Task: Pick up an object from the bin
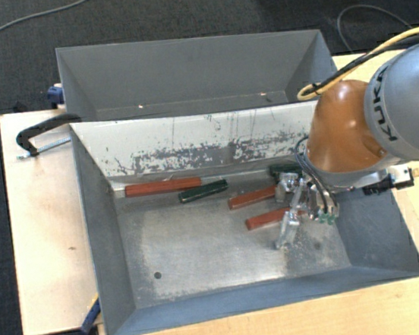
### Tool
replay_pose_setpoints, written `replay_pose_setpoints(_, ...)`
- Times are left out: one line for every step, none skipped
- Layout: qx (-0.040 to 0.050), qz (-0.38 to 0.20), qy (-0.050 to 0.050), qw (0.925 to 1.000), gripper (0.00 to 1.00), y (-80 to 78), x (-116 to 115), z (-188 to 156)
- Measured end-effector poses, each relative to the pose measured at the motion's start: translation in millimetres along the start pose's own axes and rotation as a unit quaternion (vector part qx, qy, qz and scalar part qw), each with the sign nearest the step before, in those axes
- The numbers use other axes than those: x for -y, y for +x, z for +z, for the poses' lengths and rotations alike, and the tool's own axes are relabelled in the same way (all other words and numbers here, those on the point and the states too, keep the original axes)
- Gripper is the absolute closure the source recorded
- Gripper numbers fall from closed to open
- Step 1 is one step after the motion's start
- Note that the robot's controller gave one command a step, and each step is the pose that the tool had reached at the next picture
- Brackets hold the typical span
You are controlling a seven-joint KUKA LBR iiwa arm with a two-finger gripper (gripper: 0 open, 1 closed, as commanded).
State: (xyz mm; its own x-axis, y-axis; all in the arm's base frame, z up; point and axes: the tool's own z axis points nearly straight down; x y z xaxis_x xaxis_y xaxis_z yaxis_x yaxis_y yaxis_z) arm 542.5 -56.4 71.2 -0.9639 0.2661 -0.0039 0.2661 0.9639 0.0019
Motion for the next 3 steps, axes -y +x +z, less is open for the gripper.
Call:
replay_pose_setpoints(0.0029, -0.128, -0.001, 0.9918, 0.0, -41.8, -61.5, -0.5)
replay_pose_setpoints(0.0007, -0.127, -0.001, 0.992, 1.0, -41.0, -59.5, 0.1)
replay_pose_setpoints(0.0016, -0.167, 0.0, 0.986, 1.0, -24.8, -67.6, -139.9)
